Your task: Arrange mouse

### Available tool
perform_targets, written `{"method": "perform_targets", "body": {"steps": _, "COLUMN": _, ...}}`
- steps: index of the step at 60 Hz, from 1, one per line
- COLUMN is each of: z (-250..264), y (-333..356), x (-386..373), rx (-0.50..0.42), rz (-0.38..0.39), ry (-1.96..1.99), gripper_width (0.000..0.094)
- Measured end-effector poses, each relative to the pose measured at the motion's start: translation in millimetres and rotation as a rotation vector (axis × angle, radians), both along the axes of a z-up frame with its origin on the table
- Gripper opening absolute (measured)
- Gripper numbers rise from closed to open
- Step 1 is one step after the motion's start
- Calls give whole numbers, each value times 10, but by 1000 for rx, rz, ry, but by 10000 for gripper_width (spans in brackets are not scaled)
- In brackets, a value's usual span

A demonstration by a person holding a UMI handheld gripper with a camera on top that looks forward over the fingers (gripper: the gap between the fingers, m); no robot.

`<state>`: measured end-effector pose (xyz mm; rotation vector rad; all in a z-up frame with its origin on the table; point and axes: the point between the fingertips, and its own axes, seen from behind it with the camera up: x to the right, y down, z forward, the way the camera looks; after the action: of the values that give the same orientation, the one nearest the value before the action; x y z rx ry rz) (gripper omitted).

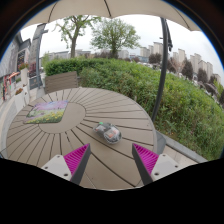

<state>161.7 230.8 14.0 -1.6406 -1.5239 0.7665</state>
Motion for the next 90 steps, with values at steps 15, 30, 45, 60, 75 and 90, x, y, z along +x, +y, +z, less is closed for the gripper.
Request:
{"method": "perform_targets", "body": {"steps": 15, "z": -271, "y": 201, "x": -634, "rx": -31, "rz": 9, "ry": -27, "gripper_width": 860}}
{"method": "perform_targets", "body": {"steps": 30, "z": -323, "y": 327, "x": -1048, "rx": -40, "rz": 28, "ry": -44, "gripper_width": 846}}
{"method": "perform_targets", "body": {"steps": 45, "z": -322, "y": 351, "x": -1166, "rx": -19, "rz": 38, "ry": -82, "gripper_width": 412}}
{"method": "perform_targets", "body": {"steps": 60, "z": 557, "y": 121, "x": -1462, "rx": -81, "rz": 5, "ry": -35, "gripper_width": 352}}
{"method": "perform_targets", "body": {"steps": 75, "z": 1233, "y": -1377, "x": -2226, "rx": -112, "rz": 145, "ry": 35, "gripper_width": 351}}
{"method": "perform_targets", "body": {"steps": 90, "z": 438, "y": -3079, "x": -2499, "rx": -123, "rz": 188, "ry": -55, "gripper_width": 354}}
